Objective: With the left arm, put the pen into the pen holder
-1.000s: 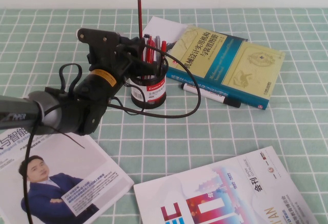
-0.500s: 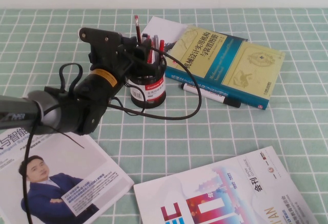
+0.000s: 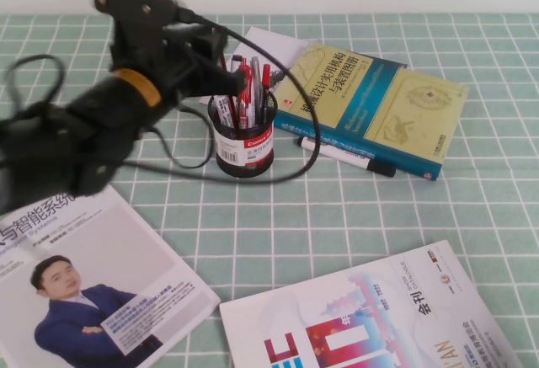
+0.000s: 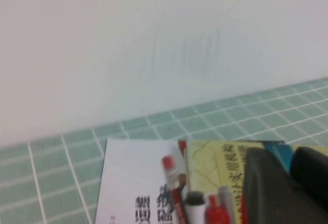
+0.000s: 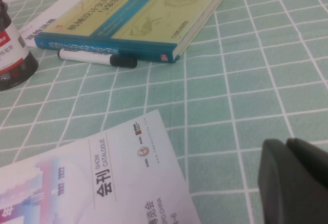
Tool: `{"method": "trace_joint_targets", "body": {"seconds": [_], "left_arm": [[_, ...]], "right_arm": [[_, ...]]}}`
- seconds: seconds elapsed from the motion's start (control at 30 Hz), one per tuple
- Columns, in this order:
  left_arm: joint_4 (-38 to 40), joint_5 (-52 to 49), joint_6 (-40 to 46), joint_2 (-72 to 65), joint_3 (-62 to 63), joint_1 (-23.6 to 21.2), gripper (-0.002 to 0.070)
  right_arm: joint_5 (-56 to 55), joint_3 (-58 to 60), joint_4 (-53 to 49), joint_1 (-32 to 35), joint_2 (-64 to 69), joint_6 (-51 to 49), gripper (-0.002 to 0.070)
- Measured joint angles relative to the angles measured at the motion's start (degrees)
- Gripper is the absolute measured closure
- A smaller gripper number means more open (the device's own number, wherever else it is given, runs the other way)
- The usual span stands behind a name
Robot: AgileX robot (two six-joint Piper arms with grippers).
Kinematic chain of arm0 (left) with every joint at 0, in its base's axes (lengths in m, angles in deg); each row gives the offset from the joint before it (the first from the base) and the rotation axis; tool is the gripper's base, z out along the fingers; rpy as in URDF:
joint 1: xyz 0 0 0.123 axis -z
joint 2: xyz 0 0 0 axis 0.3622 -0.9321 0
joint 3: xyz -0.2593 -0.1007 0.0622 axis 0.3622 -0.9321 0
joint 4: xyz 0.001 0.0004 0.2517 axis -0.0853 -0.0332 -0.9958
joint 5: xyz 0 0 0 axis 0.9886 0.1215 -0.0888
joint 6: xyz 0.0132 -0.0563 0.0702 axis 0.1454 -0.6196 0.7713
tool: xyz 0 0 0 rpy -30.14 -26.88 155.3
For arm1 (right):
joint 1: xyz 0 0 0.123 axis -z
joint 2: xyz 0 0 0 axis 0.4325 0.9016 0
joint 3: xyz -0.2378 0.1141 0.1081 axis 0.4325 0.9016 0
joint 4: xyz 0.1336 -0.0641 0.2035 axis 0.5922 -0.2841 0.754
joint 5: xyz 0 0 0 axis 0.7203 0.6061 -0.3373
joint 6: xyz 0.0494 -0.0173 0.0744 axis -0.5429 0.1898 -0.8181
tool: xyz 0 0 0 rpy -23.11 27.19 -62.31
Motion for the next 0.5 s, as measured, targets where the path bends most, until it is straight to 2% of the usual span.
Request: {"method": "trace_joint_targets", "body": {"seconds": [0.07, 0.17, 0.5], "left_arm": [[-2.25, -0.37, -0.45, 4.01, -2.35, 0.0, 0.0624], [-3.81, -0.61, -1.64, 11.45, -6.56, 0.0, 0.0662], [-4.26, -1.55, -4.31, 35.34, -24.65, 0.0, 0.0675]], "right_arm": [[0.0, 0.0, 0.0, 0.0, 0.0, 0.0, 0.0696], [0.0, 0.0, 0.0, 0.0, 0.0, 0.0, 0.0696], [0.0, 0.0, 0.0, 0.0, 0.0, 0.0, 0.0696]]}}
